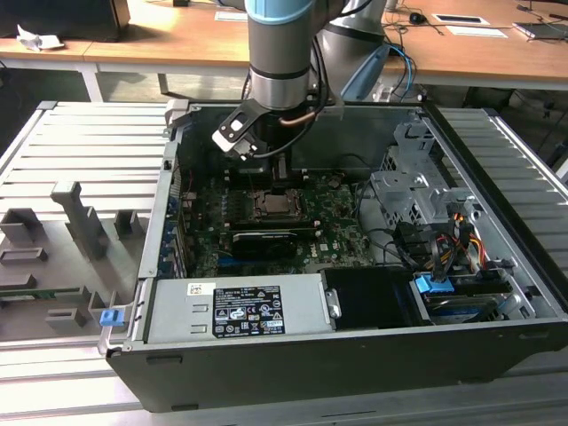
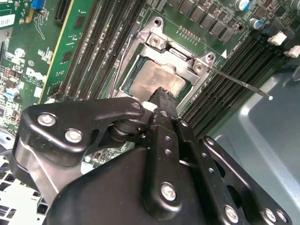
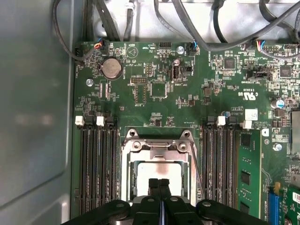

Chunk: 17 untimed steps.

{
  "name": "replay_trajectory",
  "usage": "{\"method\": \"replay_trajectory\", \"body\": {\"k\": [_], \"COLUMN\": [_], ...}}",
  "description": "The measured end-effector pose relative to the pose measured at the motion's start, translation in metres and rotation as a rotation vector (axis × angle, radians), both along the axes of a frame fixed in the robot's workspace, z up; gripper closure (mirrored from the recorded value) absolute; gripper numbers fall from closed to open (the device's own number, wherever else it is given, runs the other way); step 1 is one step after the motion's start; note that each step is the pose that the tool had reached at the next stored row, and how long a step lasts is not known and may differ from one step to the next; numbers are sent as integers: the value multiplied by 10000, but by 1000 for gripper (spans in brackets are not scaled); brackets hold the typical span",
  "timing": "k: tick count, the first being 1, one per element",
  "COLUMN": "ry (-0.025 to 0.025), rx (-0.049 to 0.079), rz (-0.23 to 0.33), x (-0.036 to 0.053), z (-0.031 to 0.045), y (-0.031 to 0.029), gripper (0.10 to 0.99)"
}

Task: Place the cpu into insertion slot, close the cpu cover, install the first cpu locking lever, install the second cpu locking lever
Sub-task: 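Close the cpu cover, then install the first cpu locking lever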

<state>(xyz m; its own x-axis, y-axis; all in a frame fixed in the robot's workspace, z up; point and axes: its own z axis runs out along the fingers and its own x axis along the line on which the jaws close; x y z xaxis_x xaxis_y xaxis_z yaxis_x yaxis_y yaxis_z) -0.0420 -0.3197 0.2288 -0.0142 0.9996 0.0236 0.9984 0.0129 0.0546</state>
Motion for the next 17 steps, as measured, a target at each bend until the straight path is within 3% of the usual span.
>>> {"method": "replay_trajectory", "body": {"k": [14,17], "ry": [1,0], "rx": [-1,26], "rz": [0,-1], "x": [-21,-23], "z": [10,59], "y": [0,0], "gripper": [980,980]}}
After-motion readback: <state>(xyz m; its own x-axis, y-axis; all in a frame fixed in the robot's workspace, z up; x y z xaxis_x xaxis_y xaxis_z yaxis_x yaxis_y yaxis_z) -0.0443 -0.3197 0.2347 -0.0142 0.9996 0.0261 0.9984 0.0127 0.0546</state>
